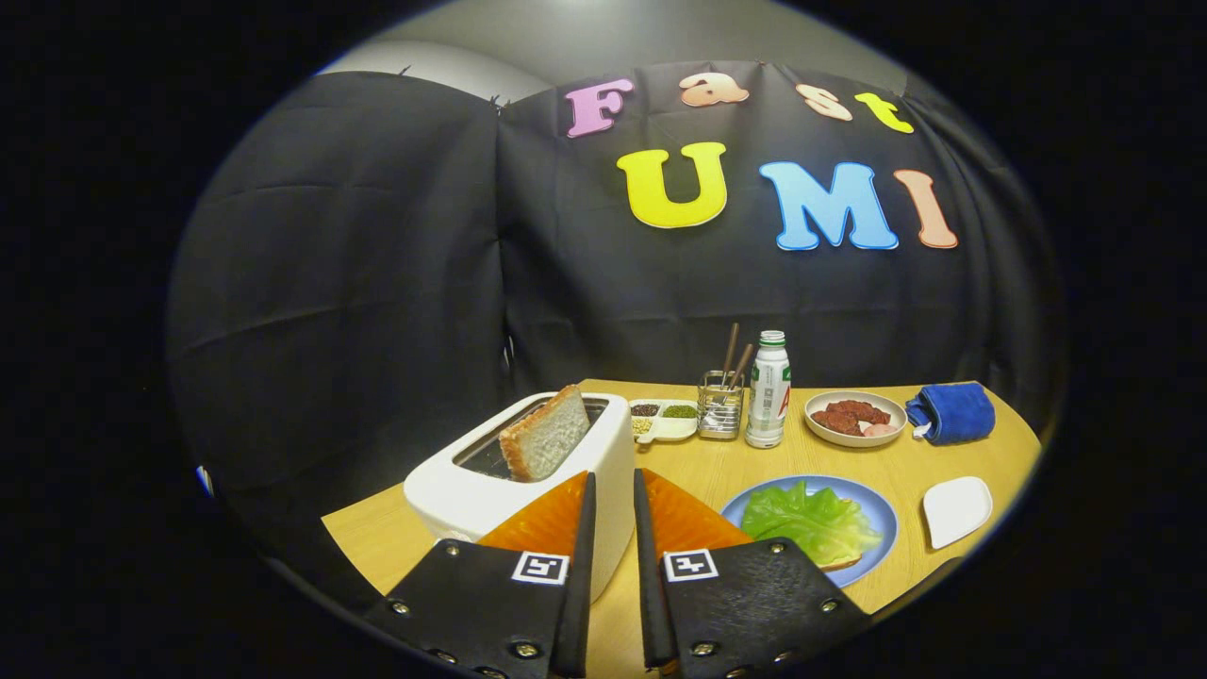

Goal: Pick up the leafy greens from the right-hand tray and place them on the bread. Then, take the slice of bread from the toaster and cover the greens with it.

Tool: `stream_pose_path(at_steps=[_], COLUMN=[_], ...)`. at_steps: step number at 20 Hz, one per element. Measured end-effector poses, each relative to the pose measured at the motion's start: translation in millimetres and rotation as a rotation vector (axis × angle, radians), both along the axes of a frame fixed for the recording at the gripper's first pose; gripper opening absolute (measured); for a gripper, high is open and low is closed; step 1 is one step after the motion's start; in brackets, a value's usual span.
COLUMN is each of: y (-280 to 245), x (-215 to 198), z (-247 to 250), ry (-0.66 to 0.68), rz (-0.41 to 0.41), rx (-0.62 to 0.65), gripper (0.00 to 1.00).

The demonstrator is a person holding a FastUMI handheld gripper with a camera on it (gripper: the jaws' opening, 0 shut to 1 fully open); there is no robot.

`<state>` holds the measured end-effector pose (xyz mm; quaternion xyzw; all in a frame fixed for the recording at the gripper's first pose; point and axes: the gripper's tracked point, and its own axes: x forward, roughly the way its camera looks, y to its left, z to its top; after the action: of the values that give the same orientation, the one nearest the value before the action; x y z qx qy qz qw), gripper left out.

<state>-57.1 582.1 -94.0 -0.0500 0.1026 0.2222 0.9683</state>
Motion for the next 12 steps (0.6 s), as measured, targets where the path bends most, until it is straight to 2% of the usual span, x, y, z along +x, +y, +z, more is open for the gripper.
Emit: stream_pose_path(at_steps=[9, 12], y=[60, 65], x=[3, 12], z=[-5, -7], ry=[-0.049, -0.055], rz=[-0.003, -0.036], rx=[-0.044, -0.069], gripper=[0.23, 0.23])
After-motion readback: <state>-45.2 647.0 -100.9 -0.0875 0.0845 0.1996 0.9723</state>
